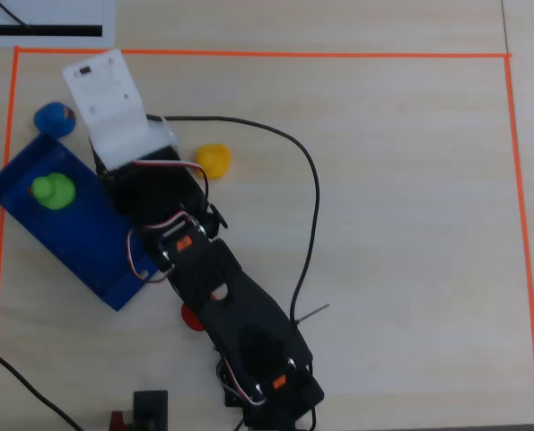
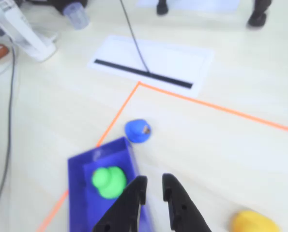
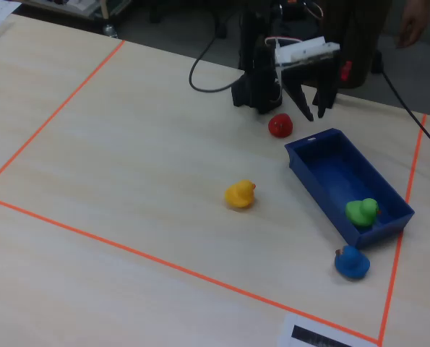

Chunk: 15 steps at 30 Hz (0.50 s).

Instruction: Grasp green duck and put it into box.

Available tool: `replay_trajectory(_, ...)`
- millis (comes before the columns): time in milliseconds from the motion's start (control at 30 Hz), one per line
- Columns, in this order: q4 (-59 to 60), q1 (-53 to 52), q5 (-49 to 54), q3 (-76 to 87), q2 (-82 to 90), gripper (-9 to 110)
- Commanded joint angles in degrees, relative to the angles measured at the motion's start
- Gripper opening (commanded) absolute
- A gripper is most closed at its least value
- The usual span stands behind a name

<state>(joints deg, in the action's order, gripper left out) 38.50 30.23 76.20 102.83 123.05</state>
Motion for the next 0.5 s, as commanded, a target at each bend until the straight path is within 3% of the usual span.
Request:
replay_trajectory(0, -1.7, -1.9, 1.6, 11.5, 14.4, 0)
replay_trajectory(267, -0.8, -12.3, 3.6, 33.0, 35.2, 0)
replay_trajectory(467, 6.9, -18.4, 4.3, 46.7, 49.6, 0)
